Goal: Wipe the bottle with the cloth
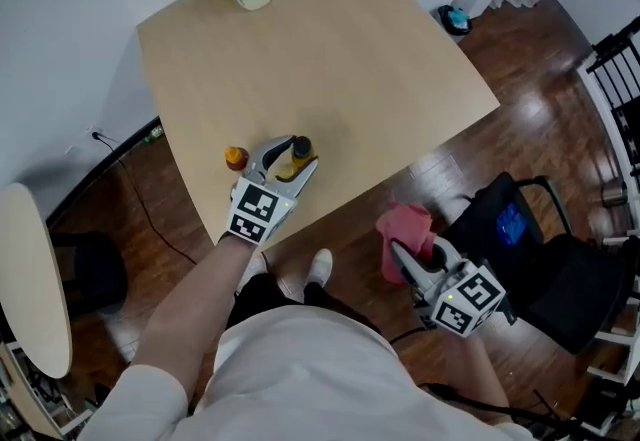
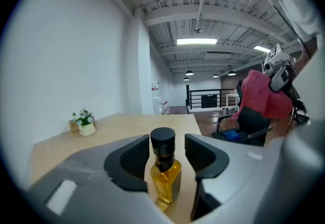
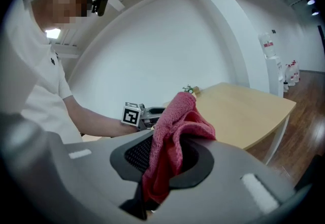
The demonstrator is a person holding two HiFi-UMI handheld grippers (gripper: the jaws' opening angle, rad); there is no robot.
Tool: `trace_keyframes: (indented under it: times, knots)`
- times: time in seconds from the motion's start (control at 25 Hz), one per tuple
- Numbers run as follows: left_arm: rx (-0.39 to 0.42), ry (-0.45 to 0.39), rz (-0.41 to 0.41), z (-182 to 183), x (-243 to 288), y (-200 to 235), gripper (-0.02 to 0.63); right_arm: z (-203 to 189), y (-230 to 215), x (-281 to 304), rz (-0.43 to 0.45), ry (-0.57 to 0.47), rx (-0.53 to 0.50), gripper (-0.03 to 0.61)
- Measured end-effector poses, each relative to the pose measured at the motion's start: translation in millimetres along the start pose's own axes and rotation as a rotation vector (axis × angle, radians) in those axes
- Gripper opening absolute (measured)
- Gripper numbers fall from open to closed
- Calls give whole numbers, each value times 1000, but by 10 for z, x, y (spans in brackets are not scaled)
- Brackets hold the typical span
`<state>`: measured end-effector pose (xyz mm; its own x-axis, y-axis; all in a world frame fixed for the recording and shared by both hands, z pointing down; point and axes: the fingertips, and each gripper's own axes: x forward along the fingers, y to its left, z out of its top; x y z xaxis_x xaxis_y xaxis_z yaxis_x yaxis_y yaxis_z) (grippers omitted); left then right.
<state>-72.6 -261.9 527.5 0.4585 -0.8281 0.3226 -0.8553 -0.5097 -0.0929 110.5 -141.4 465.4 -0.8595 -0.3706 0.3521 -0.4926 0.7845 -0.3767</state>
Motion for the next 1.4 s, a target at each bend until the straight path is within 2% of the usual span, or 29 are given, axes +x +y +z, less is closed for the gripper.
trace_keyframes:
  times: [0.2,0.4,0.6,0.72,0.8,0.96,1.12,1.2,1.32,1.4]
  knots:
    - [7,-41,11,199,-851,-134,229,31,279,222,46,-12,-78,77]
    - [50,-1,-84,52,-1905,-568,202,-118,756,188,16,-18,-115,77]
    - [-30,-24,-128,-209,-2969,-667,199,-363,1485,90,-63,-34,-121,77]
    - [-76,-11,-187,-412,-3618,-692,198,-548,2105,40,-107,-80,-77,77]
    - [-109,-29,-229,-465,-3980,-737,175,-711,2533,-13,-144,-97,-63,77]
    - [-114,-54,-303,-516,-4486,-933,166,-1107,3301,-222,-199,-64,-65,77]
    - [-8,-111,-338,-410,-4824,-1202,163,-1320,3724,-472,-224,-81,-60,77]
    - [2,-144,-341,-354,-4979,-1353,161,-1370,3864,-610,-237,-112,-54,77]
    - [-39,-192,-346,-261,-5250,-1624,151,-1464,4116,-862,-253,-107,-134,77]
    - [-52,-195,-346,-239,-5425,-1810,132,-1547,4309,-1045,-255,-102,-199,77]
